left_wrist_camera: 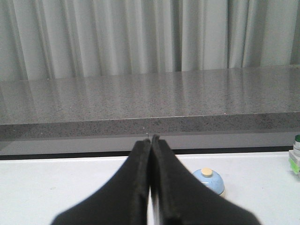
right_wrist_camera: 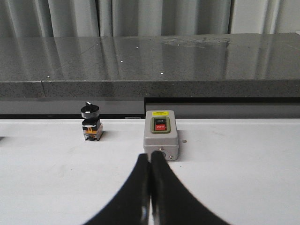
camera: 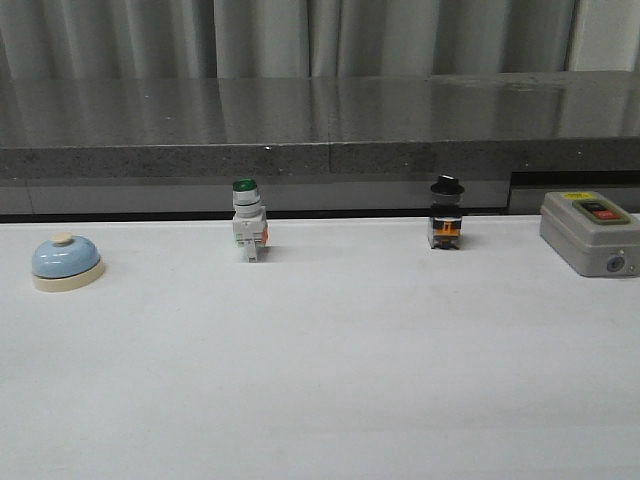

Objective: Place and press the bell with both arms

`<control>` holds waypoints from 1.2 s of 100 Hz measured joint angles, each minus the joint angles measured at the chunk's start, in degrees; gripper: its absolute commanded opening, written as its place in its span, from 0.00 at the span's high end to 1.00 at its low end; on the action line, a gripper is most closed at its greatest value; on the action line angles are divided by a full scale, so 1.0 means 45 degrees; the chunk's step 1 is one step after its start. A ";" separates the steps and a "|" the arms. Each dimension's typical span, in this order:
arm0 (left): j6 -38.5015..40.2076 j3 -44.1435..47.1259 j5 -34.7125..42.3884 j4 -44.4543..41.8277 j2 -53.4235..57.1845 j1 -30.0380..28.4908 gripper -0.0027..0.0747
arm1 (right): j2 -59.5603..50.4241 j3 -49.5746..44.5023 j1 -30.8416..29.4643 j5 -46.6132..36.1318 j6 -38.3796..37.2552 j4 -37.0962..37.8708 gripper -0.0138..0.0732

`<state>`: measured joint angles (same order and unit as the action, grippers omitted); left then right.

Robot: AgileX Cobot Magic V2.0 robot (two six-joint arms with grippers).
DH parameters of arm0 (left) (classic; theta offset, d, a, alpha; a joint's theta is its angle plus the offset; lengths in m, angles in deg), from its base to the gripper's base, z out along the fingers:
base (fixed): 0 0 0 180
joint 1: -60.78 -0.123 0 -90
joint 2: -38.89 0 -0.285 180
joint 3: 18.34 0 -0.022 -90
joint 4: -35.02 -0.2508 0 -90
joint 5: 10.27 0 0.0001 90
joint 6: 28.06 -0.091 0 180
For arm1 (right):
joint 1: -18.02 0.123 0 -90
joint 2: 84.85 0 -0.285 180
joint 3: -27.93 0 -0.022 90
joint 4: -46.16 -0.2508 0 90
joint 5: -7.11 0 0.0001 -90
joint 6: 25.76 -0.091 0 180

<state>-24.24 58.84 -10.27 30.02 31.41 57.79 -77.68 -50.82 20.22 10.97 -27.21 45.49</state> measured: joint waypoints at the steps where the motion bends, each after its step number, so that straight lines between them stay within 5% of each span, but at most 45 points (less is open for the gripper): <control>1: 0.0000 0.0000 0.0000 0.0000 0.0000 0.0000 0.99 | 0.0000 0.0000 0.0000 0.0000 0.0000 0.0000 0.91; 56: 0.0000 -0.0297 -0.0816 0.0576 0.0000 0.0000 0.99 | 0.0000 0.0000 0.0000 0.0000 0.0000 0.0000 0.91; 77: 0.0000 -0.3189 -0.3482 0.1111 -0.1559 0.0000 0.99 | 0.0000 0.0000 0.0000 0.0000 0.0000 0.0000 0.91; 120: 0.0000 -0.9334 -0.8697 0.2040 -0.8618 0.0000 0.99 | 0.0000 0.0000 0.0000 0.0000 0.0000 0.0000 0.91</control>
<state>-24.24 16.83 -49.41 39.20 -7.38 57.79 -77.68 -50.82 20.22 10.97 -27.21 45.49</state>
